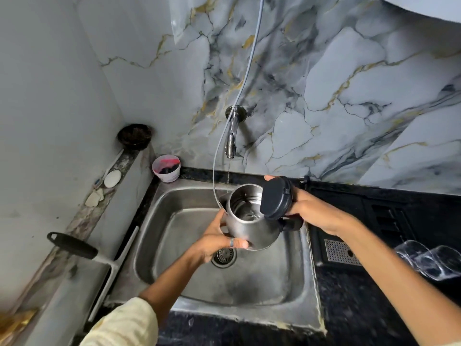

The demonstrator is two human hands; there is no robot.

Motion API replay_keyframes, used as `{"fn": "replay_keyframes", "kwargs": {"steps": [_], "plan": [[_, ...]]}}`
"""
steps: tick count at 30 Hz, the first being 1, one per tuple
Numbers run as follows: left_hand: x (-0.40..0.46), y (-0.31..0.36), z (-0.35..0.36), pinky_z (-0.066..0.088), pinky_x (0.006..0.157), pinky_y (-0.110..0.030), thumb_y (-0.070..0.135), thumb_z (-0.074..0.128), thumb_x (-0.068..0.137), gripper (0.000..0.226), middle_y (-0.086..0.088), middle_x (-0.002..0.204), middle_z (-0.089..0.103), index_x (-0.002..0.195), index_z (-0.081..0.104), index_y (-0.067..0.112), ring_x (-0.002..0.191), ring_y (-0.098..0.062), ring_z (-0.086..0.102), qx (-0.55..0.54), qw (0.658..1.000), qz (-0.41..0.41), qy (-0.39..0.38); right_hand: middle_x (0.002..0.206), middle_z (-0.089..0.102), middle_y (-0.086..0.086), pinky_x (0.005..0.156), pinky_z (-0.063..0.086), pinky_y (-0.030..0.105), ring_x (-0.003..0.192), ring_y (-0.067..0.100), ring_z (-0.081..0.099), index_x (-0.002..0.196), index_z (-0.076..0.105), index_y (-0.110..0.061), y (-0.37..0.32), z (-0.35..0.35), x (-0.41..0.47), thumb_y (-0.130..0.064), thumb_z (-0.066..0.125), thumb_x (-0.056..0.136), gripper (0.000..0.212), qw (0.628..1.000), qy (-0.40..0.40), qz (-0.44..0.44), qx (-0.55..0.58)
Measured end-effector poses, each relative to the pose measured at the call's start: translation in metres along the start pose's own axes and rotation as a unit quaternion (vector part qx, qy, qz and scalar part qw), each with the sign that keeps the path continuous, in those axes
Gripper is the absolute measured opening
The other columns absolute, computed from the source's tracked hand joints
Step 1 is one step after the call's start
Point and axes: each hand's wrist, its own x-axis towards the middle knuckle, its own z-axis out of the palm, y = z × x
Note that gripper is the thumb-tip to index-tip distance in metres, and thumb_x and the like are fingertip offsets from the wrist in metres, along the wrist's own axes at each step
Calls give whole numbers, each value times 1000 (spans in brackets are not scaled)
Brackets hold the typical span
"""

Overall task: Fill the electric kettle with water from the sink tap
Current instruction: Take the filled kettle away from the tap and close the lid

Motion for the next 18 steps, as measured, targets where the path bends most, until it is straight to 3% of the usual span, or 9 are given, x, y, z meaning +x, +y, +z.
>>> {"fn": "replay_keyframes", "kwargs": {"steps": [2,4,6,7,9,11,14,18], "plan": [[-5,-1,7,63,78,-24,16,102,34,131,-3,134,60,151,46,33,107,-5,72,0,1000,17,22,127,74,-14,99,52,25,126,8,64,144,52,-46,-4,2,-2,-2,51,97,64,999,27,24,14],[-9,-1,12,62,77,-21,15,104,33,135,0,132,59,153,45,34,111,-7,68,-1,999,34,41,121,76,-7,95,54,25,128,19,64,146,54,-33,-8,4,-4,-10,49,101,50,998,39,38,18],[-12,1,16,62,78,-22,3,104,40,131,1,131,61,154,46,33,108,-4,70,-3,997,51,49,133,70,-12,102,45,23,135,15,58,146,52,-38,-11,5,-9,-33,51,103,43,998,40,40,7],[-13,1,18,62,78,-22,-4,103,45,128,2,130,62,154,46,30,105,1,72,-2,997,60,53,143,63,-17,109,39,27,137,9,54,144,50,-48,-13,6,-13,-53,50,100,45,998,38,39,-12],[-13,2,23,62,79,-20,-12,99,50,124,6,129,62,155,45,27,101,9,72,-1,995,71,66,143,60,-19,110,39,36,130,8,58,134,48,-60,-15,10,-20,-87,43,84,57,994,76,47,-56],[-12,3,26,63,78,-20,-13,99,50,128,8,129,60,154,40,34,102,6,73,-5,994,78,71,133,65,-14,108,45,43,121,15,63,129,48,-59,-15,16,-21,-100,41,71,72,987,124,60,-88],[-12,5,28,65,86,-28,-6,101,48,132,9,133,57,158,39,32,109,-3,74,0,994,84,63,138,62,-5,107,47,48,127,23,59,137,44,-48,-14,22,-19,-100,48,62,92,973,154,101,-136],[-12,-1,31,59,105,-36,7,105,47,133,17,133,59,160,40,33,114,4,67,34,993,91,66,129,67,-6,103,50,48,119,24,61,128,48,-44,-15,25,-18,-80,59,64,75,963,187,130,-144]]}}
